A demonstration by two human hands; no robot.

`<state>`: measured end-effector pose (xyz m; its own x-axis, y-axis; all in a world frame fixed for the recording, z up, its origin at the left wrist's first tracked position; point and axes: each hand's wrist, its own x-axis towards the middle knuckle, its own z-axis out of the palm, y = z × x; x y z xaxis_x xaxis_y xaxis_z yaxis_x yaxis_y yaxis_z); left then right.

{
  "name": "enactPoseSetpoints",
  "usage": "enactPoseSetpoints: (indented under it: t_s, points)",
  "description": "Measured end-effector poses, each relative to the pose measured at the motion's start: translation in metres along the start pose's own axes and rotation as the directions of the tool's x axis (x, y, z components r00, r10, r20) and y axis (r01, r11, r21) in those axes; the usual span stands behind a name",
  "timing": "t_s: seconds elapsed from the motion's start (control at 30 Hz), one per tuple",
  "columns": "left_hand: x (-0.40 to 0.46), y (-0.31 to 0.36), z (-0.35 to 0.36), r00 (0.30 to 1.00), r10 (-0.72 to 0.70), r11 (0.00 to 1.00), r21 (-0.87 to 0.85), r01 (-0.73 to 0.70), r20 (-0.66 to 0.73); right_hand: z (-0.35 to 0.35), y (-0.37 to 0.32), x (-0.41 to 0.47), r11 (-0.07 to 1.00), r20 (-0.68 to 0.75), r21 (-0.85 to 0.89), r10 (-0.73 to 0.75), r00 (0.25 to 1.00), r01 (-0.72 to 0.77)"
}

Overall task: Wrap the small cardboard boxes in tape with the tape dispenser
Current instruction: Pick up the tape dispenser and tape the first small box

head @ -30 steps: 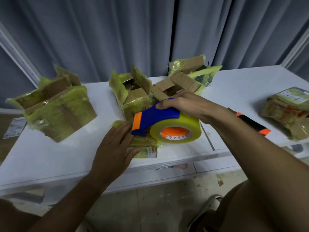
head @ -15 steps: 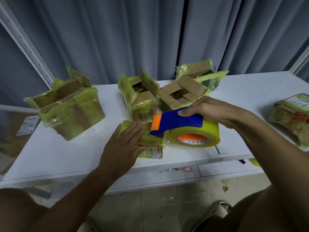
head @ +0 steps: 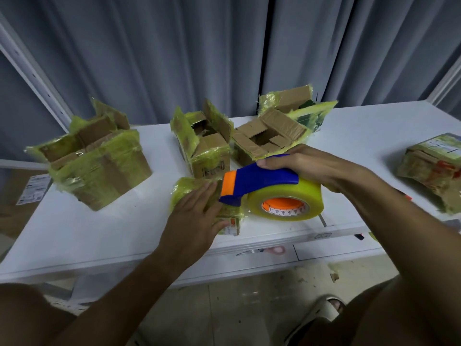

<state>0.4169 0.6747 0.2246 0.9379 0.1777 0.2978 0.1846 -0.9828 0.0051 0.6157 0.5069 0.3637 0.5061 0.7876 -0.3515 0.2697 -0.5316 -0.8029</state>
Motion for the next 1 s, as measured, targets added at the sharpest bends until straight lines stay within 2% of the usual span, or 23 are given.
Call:
enactPoseSetpoints:
  t_s: [0.5,0.77,0.83,1.0]
  points:
    - [-0.002,-0.002,-0.005,1.000,0.015,1.000,0.019,-0.016,0.015,-0.030,0.025,-0.029,0.997,0.039,0.004,0.083,0.996,-0.083]
    - [0.006,0.016,-0.009,0.994,-0.027,0.997,0.075,0.020,0.102,-0.019,0.033,-0.031,0.995,-0.058,0.023,0.097,0.994,-0.095]
    - [0.010,0.019,-0.009,0.995,-0.046,0.995,0.094,0.037,0.086,-0.017,0.031,-0.033,0.994,-0.074,0.003,0.112,0.991,-0.112]
    - [0.017,0.018,-0.005,0.995,0.091,0.994,0.052,-0.093,0.051,-0.016,0.033,-0.034,0.990,-0.055,-0.041,0.129,0.990,-0.132]
